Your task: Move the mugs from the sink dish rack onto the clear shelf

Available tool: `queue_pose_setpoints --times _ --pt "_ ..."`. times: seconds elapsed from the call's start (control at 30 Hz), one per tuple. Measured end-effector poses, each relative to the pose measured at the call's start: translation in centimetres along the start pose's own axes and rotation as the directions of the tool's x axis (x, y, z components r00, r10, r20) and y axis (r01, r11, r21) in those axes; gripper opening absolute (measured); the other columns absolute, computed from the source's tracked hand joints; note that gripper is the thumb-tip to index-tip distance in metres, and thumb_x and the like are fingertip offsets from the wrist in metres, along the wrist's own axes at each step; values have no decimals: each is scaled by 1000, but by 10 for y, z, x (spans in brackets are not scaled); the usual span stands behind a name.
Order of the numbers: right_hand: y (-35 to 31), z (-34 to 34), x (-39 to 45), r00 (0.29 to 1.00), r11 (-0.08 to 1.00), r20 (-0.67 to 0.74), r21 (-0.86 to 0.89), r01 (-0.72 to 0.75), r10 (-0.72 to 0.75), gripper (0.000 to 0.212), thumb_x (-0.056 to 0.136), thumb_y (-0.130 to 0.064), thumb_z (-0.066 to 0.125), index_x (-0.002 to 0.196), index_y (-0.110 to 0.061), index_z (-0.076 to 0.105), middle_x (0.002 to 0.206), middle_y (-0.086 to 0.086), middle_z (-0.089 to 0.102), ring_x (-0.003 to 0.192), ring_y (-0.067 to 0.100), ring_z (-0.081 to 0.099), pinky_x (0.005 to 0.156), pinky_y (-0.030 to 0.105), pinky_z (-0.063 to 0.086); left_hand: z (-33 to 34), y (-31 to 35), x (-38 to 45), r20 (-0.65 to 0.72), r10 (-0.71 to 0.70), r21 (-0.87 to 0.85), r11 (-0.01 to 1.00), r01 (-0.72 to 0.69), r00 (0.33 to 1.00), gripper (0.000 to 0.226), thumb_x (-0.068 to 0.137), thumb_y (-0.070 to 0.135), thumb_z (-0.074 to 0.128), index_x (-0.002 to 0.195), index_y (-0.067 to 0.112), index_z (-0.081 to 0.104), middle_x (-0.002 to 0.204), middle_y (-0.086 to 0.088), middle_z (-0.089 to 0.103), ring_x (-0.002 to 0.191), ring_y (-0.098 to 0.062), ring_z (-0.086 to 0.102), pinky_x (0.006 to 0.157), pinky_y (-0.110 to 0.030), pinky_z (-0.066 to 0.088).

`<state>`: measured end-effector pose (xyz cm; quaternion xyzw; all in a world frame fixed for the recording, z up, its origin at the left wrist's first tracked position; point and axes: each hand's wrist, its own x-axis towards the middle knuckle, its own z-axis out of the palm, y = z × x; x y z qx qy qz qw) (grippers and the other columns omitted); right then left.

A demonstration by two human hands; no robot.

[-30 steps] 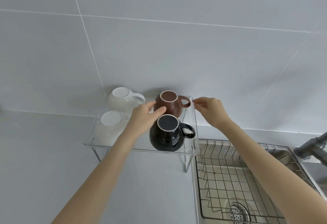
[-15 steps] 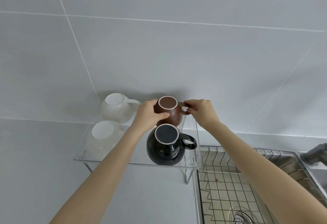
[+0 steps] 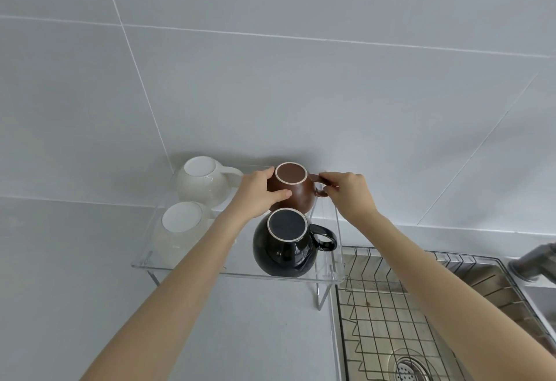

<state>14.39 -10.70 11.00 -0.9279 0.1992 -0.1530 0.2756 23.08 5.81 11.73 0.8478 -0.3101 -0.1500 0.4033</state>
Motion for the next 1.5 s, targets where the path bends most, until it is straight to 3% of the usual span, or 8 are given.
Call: queue_pose_setpoints --times 0.17,0.37,0.53,0.63,0.77,1.17,1.3,1.5 --pt "-24 -13 -9 1000 1000 -7 1 12 -12 28 86 -9 46 110 2 56 89 20 64 87 37 54 82 40 49 -16 11 -22 -88 37 64 997 -32 995 63 84 27 62 139 10 34 144 -12 44 132 -25 43 107 -29 31" --pt "-99 -14 -52 962 941 89 246 231 -259 23 84 -6 56 105 -8 67 102 11 73 90 15 66 83 7 44 -82 -10 -80 -113 -38 -2 999 38 993 65 68 38 75 127 24 52 136 2 53 119 -9 47 98 -24 35" --pt "-127 32 -66 857 939 399 27 343 -324 32 85 -17 56 116 -9 57 112 16 67 104 32 58 93 41 46 -102 -40 -111 -49 -215 94 971 219 975 101 34 54 73 128 29 49 127 3 57 116 -14 52 93 -26 39" --pt "-131 53 -67 848 910 414 -99 402 -330 6 83 -12 52 77 -11 49 79 15 56 77 37 48 69 39 44 -102 -52 -119 -64 -176 56 982 179 982 93 33 49 73 121 29 55 116 1 65 112 -19 57 93 -29 43" --pt "-130 63 -62 874 905 348 -131 404 -339 39 81 -3 46 53 -20 25 62 10 41 65 33 36 58 36 33 -99 -58 -121 -108 -148 -2 989 149 983 79 45 33 78 121 29 56 113 -1 67 109 -20 58 88 -26 43" --pt "-125 66 -59 886 919 290 -46 392 -363 21 80 -1 47 61 -8 43 49 4 32 64 31 29 57 36 29 -95 -71 -115 -125 -156 23 987 160 980 83 57 21 86 132 19 48 127 1 60 121 -16 52 97 -25 38" --pt "-124 64 -60 880 930 343 -47 364 -327 20 84 -10 48 98 -5 61 87 21 67 80 40 53 74 43 50 -96 -67 -112 -106 -194 48 979 200 975 75 59 18 84 127 19 52 113 3 62 110 -16 55 86 -24 39" --pt "-133 17 -66 895 933 263 104 346 -361 53 90 -22 47 138 -16 24 124 20 58 109 35 56 94 49 46 -102 -15 -97 -113 -209 205 952 229 971 63 73 25 71 130 16 46 127 -4 53 122 -24 48 84 -26 36"
